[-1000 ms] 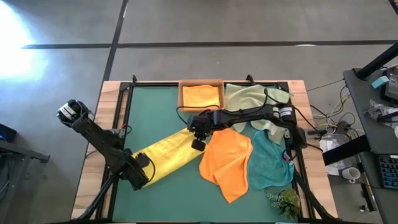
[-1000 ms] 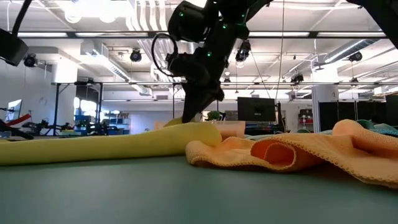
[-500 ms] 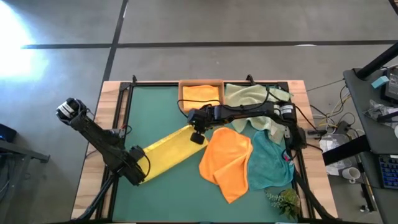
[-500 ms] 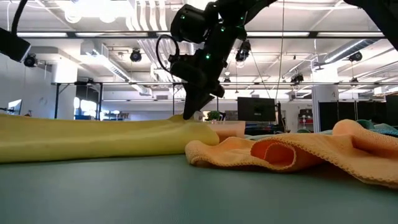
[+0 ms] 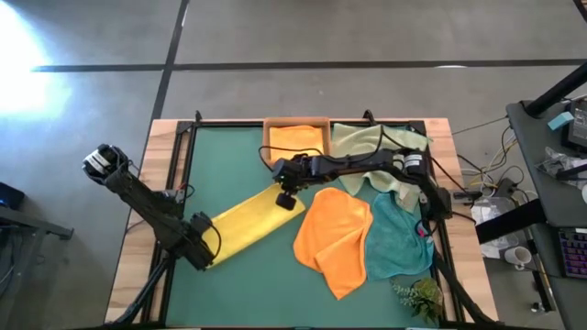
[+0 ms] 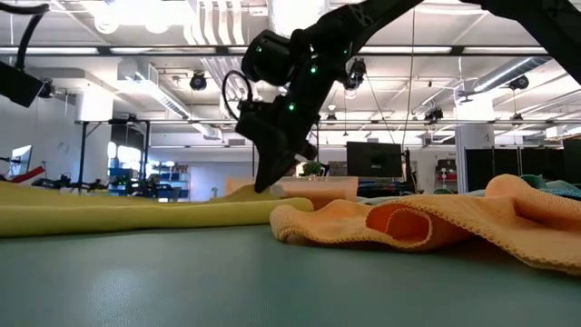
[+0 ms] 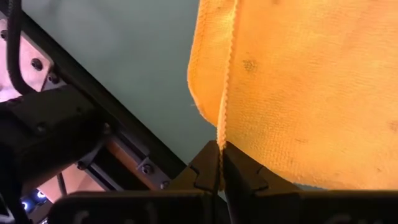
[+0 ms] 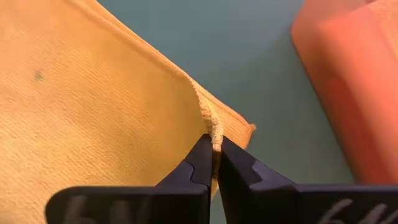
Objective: Fold microfiber towels
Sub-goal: Fold the yellow towel
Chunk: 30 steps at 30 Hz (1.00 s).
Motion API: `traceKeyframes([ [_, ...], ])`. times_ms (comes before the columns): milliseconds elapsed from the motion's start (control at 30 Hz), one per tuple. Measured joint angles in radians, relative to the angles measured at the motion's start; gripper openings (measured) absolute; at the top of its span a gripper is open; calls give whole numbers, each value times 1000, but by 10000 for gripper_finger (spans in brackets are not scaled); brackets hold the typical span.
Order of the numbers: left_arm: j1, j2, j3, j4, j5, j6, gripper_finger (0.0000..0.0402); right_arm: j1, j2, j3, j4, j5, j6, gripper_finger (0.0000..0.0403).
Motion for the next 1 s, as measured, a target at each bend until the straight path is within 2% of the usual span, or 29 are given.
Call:
traceKeyframes([
  [233, 0, 0, -24, 0, -3, 0, 1, 1, 14, 0, -5, 3, 18, 11],
  [367, 3, 0, -24, -1, -4, 0, 13, -1, 7, -1, -4, 3, 20, 35],
  [600, 9, 0, -21, -16, -3, 1, 89, -11, -31, -1, -11, 3, 20, 105],
  [733, 22, -7, 2, -98, 58, 7, 136, -13, -94, 2, -59, -6, 20, 132],
  [867, 21, -47, 55, -135, 72, 11, 158, -8, -176, 24, -93, -76, 41, 142],
  [1000, 21, -95, 101, -87, -55, 13, 161, 3, -224, 26, -90, -201, 116, 143],
])
